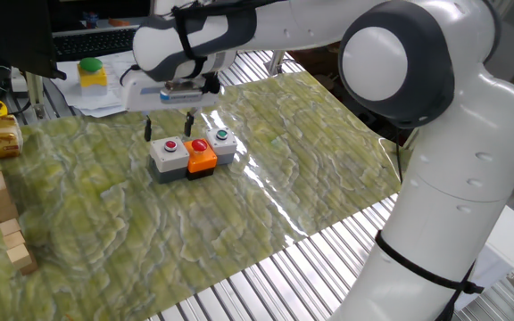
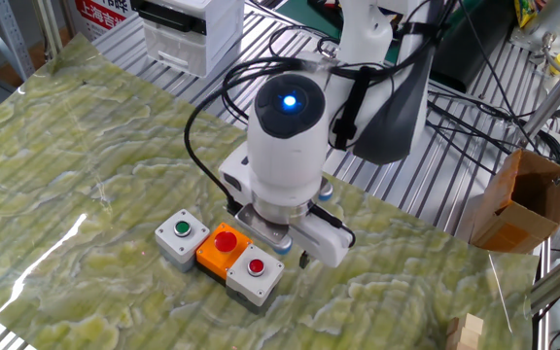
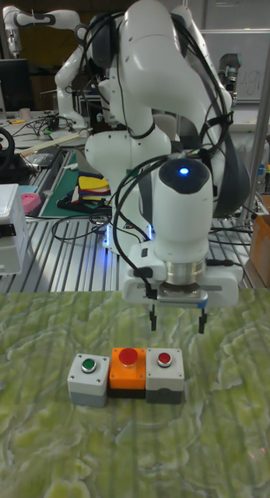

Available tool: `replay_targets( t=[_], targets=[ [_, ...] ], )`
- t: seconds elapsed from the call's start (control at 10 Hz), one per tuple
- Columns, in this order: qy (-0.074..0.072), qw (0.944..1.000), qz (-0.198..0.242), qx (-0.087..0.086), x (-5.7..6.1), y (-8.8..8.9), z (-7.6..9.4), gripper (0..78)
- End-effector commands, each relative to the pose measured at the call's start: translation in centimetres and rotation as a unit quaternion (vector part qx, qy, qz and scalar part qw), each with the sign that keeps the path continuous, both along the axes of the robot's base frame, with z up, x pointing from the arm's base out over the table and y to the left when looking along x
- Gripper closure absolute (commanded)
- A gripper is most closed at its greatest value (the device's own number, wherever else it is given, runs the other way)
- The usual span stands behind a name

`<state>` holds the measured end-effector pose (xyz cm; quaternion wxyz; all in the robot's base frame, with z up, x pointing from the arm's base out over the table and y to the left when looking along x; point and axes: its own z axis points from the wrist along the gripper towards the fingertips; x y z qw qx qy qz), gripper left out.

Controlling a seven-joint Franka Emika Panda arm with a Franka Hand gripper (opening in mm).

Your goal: Press three buttons from left to right in sequence

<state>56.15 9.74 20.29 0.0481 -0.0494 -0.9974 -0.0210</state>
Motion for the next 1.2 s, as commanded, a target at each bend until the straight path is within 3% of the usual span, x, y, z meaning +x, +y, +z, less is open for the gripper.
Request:
replay_targets(
  t=[0.1, 0.8, 1.2],
  targets=[
    [-0.011, 0.9999, -0.005, 0.01, 0.5, 0.3, -1.0, 0.1],
    [-0.023, 0.9992, -0.011, 0.032, 1.6, 0.7, -2.1, 0.1],
    [-0.034, 0.9986, -0.026, 0.03, 1.9, 2.1, -2.9, 0.1]
  ],
)
